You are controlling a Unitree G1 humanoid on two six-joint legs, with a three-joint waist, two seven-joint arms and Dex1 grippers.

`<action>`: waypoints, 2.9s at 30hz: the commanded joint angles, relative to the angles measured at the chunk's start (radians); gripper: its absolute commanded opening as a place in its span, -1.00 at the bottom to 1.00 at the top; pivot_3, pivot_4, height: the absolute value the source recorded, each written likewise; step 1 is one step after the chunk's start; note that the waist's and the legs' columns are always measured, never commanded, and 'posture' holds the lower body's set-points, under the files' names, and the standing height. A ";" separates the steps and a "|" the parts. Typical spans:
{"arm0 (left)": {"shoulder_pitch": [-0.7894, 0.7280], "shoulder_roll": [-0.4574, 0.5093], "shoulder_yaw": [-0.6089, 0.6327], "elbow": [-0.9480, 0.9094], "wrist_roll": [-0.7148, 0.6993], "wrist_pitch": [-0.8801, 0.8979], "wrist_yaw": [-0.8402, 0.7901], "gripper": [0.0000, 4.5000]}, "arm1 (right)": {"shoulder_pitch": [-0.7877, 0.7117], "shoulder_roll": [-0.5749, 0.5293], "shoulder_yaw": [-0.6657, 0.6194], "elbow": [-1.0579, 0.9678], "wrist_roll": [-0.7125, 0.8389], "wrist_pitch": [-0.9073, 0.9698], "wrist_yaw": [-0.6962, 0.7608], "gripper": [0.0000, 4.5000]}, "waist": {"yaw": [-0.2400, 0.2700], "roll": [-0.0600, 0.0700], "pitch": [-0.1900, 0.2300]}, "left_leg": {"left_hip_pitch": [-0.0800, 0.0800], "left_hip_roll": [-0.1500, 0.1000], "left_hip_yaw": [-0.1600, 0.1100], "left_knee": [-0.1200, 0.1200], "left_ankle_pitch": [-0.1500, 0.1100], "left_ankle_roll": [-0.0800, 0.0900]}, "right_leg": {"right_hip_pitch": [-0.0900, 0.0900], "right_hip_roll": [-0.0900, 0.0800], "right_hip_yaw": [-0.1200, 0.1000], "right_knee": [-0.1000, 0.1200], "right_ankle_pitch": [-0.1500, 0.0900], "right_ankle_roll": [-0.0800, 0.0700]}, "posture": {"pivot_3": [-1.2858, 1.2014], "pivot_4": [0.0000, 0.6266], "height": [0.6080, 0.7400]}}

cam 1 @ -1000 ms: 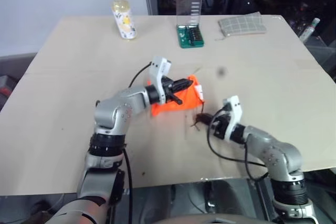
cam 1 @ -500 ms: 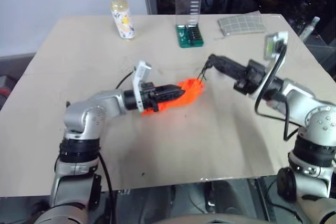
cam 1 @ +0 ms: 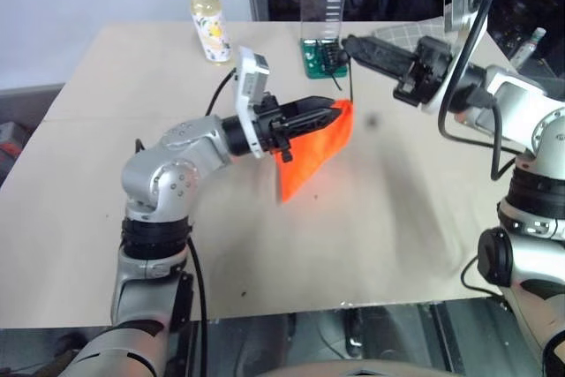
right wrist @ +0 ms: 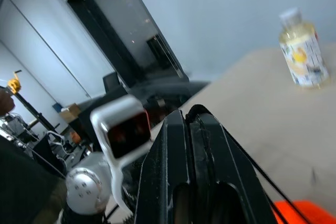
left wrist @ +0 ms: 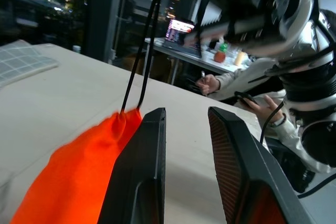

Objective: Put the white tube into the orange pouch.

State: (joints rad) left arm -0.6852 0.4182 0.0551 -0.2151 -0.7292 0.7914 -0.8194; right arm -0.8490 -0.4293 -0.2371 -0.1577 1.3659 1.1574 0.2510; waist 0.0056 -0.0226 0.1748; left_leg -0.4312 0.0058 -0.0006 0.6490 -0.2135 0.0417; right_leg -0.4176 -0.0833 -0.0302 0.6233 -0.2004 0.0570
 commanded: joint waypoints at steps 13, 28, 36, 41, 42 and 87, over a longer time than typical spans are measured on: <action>-0.048 0.013 -0.125 0.075 0.173 -0.272 -0.122 -0.43 | 0.086 -0.093 -0.019 -0.153 0.211 -0.023 -0.125 -1.00 | -0.006 0.000 0.000 | 0.000 0.000 0.000 0.001 0.000 0.000 | 0.000 0.001 0.000 0.000 0.000 0.000 | 0.03 -0.52 1.00; -0.114 0.008 0.092 0.160 -0.289 0.234 -0.070 -0.43 | 0.138 -0.163 0.026 -0.195 0.231 -0.066 -0.111 -1.00 | -0.016 0.000 0.000 | 0.001 0.002 -0.002 0.001 0.000 0.000 | 0.000 0.002 0.001 0.001 0.000 0.000 | 0.03 -0.52 1.00; -0.154 0.043 0.083 0.195 -0.357 0.374 -0.068 -0.43 | 0.146 -0.185 0.069 -0.236 0.171 -0.074 -0.043 -1.00 | -0.016 0.000 0.000 | 0.001 0.001 -0.002 0.002 0.000 0.000 | 0.000 0.002 0.001 0.001 0.000 0.000 | 0.03 -0.52 1.00; -0.162 0.054 0.054 0.184 -0.353 0.397 -0.102 -0.43 | 0.147 -0.181 0.090 -0.258 0.145 -0.082 -0.016 -1.00 | -0.016 0.000 0.000 | 0.001 0.001 -0.002 0.001 0.000 0.000 | 0.000 0.002 0.001 0.001 0.000 0.000 | 0.03 -0.52 1.00; -0.161 0.054 0.047 0.180 -0.344 0.389 -0.109 -0.43 | 0.146 -0.179 0.093 -0.259 0.144 -0.085 -0.014 -1.00 | -0.016 0.000 0.000 | 0.001 0.001 -0.002 0.001 0.000 0.000 | 0.000 0.002 0.001 0.001 0.000 0.000 | 0.03 -0.52 1.00; -0.164 0.075 -0.034 0.199 -0.182 0.223 -0.281 -0.90 | 0.173 -0.208 0.126 -0.295 0.145 -0.089 0.021 -1.00 | -0.015 0.000 0.000 | 0.001 0.001 -0.002 0.002 0.000 0.000 | 0.000 0.002 0.001 0.001 0.000 0.000 | 0.03 -0.52 1.00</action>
State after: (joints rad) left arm -0.8219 0.4987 0.0000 -0.0086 -0.9057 1.0200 -1.1114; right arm -0.6719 -0.6252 -0.1145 -0.4016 1.5021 1.0817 0.2464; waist -0.0095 -0.0226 0.1750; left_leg -0.4304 0.0072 -0.0027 0.6506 -0.2135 0.0418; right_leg -0.4175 -0.0817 -0.0291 0.6242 -0.2005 0.0571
